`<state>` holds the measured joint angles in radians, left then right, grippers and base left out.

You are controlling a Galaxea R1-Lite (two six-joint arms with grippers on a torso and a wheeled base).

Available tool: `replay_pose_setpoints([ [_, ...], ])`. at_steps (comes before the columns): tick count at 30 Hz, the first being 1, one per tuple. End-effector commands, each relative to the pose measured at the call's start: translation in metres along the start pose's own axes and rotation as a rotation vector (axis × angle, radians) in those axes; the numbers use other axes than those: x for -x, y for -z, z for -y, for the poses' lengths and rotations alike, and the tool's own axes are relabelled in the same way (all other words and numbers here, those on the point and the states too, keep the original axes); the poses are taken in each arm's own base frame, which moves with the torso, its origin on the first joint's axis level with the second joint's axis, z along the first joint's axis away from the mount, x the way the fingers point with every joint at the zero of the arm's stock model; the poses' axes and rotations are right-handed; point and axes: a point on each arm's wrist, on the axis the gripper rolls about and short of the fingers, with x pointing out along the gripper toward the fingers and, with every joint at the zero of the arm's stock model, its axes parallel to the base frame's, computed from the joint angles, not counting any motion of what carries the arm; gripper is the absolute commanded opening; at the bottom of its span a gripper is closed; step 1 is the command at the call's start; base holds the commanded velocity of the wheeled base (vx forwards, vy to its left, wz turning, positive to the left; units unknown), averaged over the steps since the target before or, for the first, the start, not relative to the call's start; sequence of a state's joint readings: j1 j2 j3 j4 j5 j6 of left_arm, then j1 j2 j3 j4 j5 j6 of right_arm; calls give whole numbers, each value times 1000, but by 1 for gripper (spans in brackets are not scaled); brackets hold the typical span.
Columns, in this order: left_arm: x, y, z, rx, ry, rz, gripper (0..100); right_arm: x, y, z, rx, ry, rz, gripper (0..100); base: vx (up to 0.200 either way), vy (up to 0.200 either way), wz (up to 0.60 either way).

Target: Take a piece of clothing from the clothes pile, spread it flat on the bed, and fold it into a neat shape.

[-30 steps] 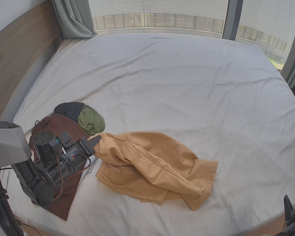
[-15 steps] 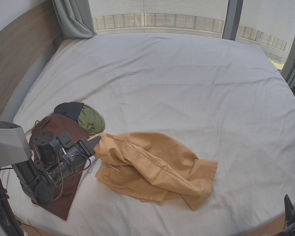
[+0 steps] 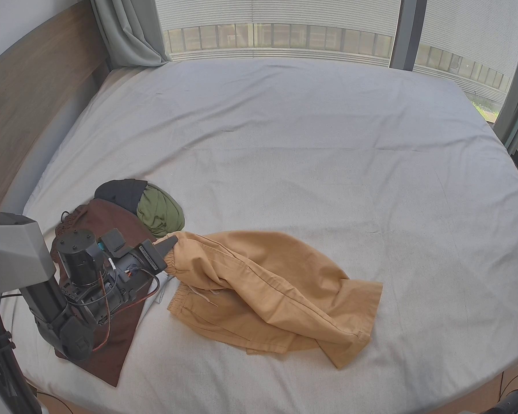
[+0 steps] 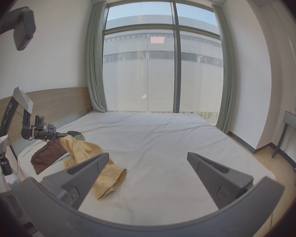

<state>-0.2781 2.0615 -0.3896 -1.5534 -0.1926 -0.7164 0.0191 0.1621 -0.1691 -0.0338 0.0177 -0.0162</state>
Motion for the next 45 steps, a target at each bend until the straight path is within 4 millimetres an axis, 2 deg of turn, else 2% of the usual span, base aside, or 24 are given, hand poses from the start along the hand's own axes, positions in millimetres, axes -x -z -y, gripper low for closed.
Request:
replay_pose_setpoints([
  [1, 1, -2, 2, -12, 11, 7, 0, -15, -14, 0, -59, -51, -100, 100, 0, 0, 0],
  [7, 1, -2, 1, -35, 14, -1, 0, -31, -31, 0, -118, -99, -159, 100, 0, 0, 0],
  [13, 3, -1, 1, -42, 11, -4, 0, -49, -37, -3, -199, -152, -251, 100, 0, 0, 0],
  [21, 4, -1, 1, -64, 9, -7, 0, -70, -34, -6, -241, -209, -371, 100, 0, 0, 0],
  [35, 3, -2, 1, -67, 13, -2, 0, -91, -30, -12, -256, -357, -461, 100, 0, 0, 0],
  [41, 8, -7, 7, -70, 29, 14, 0, -110, -27, -15, -273, -435, -502, 100, 0, 0, 0],
  [45, 8, -7, 8, -72, 33, 13, 0, -130, -24, -18, -244, -481, -518, 100, 0, 0, 0],
])
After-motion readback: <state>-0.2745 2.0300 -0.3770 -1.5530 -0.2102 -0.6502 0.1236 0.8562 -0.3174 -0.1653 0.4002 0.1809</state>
